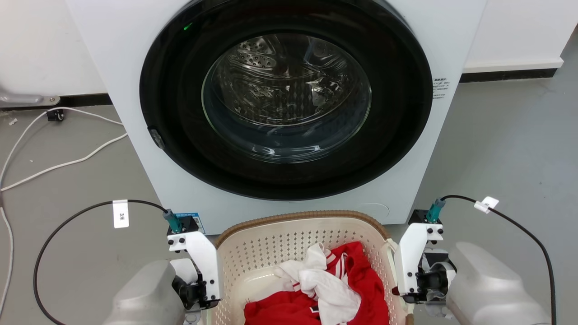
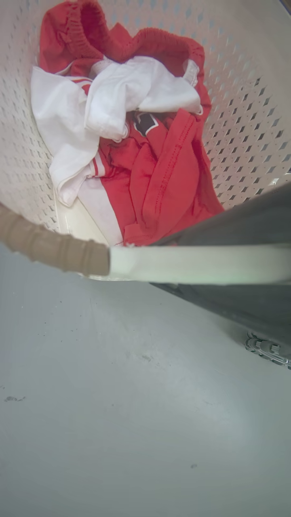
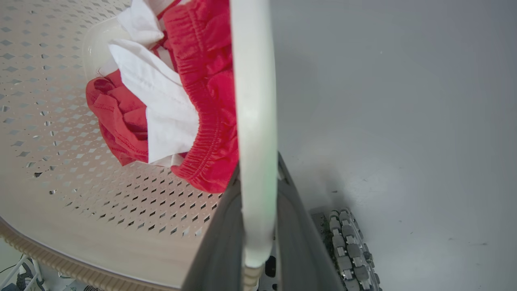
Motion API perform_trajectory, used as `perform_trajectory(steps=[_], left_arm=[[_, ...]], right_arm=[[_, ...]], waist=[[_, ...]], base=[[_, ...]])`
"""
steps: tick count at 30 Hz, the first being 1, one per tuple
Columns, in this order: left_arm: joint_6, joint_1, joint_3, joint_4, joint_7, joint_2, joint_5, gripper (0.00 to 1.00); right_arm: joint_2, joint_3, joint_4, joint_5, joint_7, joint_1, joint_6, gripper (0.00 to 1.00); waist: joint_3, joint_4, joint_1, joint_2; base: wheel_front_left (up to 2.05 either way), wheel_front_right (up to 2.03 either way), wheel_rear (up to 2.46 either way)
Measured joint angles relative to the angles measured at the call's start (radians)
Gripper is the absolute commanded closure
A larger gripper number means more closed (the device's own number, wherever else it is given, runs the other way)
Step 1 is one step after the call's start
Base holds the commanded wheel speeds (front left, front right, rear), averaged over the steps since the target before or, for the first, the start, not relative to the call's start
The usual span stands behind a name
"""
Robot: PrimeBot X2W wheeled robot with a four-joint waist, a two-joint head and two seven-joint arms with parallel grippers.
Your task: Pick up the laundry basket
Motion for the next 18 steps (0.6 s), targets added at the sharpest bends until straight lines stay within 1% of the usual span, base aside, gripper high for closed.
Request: perform_trajectory(steps=[18], left_arm=[[0.0, 0.009, -0.017, 0.006, -0.016, -0.005, -0.011, 1.0]], right_arm=[[0.0, -0.01, 0.002, -0.001, 0.004, 0.017, 0.0, 1.0]], waist=[[-0.013, -0.002, 0.0001, 0.0]], base=[[0.0, 0.0, 0.0]])
